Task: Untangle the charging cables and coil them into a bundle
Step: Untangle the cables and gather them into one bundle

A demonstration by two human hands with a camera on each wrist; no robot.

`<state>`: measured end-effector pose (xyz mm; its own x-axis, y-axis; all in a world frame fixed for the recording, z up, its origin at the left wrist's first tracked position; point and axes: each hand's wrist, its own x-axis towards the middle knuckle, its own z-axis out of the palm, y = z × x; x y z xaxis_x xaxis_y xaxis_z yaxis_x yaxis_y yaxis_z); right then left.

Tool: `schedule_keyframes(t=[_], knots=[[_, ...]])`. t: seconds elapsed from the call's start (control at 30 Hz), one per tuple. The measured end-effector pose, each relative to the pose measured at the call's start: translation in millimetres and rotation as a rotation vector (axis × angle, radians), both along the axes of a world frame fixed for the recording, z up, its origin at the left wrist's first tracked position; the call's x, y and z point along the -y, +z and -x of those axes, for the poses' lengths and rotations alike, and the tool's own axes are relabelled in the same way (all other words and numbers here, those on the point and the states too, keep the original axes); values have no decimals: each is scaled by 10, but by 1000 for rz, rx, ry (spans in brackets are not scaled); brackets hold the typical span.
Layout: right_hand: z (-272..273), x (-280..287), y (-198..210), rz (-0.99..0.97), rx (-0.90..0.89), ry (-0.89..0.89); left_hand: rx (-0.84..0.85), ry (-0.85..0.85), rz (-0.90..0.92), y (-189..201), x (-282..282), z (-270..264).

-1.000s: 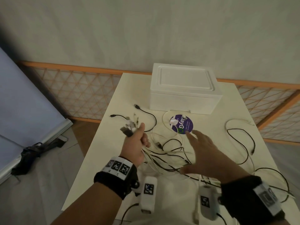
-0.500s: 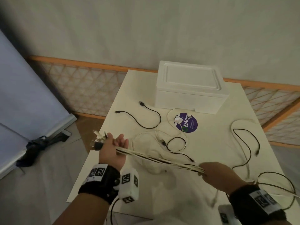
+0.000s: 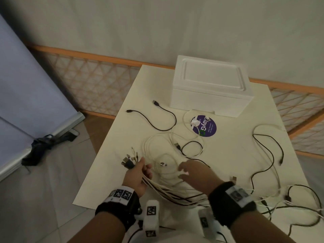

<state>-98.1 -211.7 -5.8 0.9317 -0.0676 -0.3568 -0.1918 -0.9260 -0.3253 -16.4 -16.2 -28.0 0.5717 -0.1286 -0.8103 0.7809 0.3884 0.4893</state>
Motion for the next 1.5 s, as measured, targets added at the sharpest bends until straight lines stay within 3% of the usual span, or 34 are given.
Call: schedule_keyframes(t=[0.13,0.33,0.43,0.63,0.73,0.83,0.93,1.0,1.13,1.2,1.37,1.5], knots=[[-71,-187,-217,65,-138,156,90,-132,-83,41,55,11],[-150,-156,-41,61,136,199,288,-391,-33,183,124,52],[-309,-158,294,-53,308,128,337,-481,56,333,210,30],[-400,-147,737,-539,485,-292,464,-614,63,440,305,-42],[-406,-137,623,-695,361,-277,473,-560,121,522,355,-63],[-369,-178,496,-547,129,-15,484,-490,203,636,335,-139],[-345,-117,507,-374,257,-36,447,-303,241,625,241,-305],[-322,36,583,-368,359,-161,377,-136,223,553,135,-438],[-237,355,861,-1077,556,-593,308,44,190,355,-105,-592],[-222,434,1014,-1296,653,-707,288,78,168,275,-171,-613],[-197,552,1051,-1239,725,-805,251,112,130,224,-170,-626],[-99,699,1112,-1337,869,-961,202,197,42,129,-293,-709]])
